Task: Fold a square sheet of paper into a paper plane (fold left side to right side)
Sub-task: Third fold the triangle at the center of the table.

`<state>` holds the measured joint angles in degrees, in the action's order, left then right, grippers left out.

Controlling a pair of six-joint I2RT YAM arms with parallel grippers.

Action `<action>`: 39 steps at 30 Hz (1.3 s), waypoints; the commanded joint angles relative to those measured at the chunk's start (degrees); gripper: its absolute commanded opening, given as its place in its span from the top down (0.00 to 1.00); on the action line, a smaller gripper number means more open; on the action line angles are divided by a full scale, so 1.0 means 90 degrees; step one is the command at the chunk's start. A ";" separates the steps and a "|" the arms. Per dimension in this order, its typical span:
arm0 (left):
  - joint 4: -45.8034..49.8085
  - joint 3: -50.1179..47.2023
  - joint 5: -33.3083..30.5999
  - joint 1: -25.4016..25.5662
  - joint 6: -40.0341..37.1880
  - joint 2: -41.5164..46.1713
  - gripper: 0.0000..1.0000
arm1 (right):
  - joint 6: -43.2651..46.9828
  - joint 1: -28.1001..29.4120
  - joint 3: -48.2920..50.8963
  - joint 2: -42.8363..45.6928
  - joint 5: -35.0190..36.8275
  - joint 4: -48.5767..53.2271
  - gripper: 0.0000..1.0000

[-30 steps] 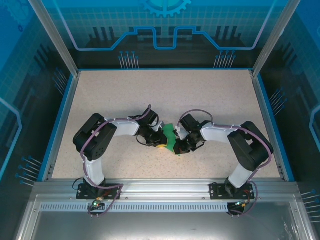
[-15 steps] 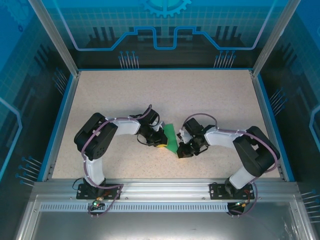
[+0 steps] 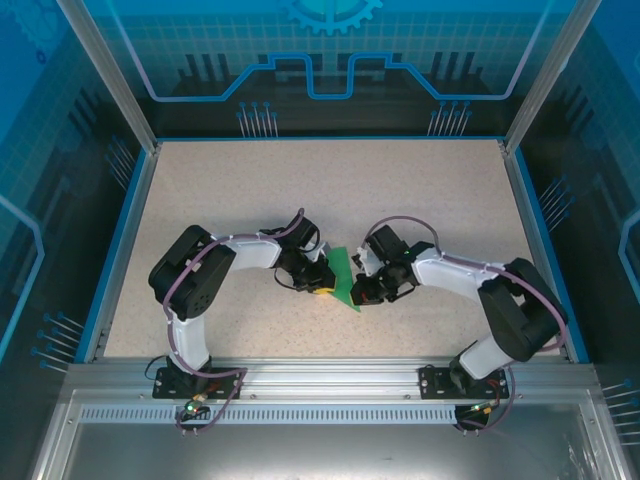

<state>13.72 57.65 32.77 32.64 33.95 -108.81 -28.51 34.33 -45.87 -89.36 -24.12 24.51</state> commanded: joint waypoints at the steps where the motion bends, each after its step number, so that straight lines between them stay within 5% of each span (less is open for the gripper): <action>1: 0.0339 0.0030 -0.0639 -0.0027 -0.0134 -0.0219 0.86 | -0.0092 -0.0020 -0.0148 -0.0370 0.0267 -0.0074 1.00; 19: 0.0429 0.0080 -0.0454 0.0542 -0.0066 0.0555 0.86 | -0.0105 -0.0005 0.0167 -0.0979 0.0949 0.0268 1.00; 39: -0.0040 0.0162 -0.0569 0.0959 0.0110 0.0030 0.87 | -0.0133 -0.0006 0.0150 -0.1037 0.0900 0.0245 1.00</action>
<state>13.61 58.06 28.95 40.73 34.59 -107.26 -29.19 34.35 -46.72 -95.81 -21.69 23.55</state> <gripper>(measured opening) 0.131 0.045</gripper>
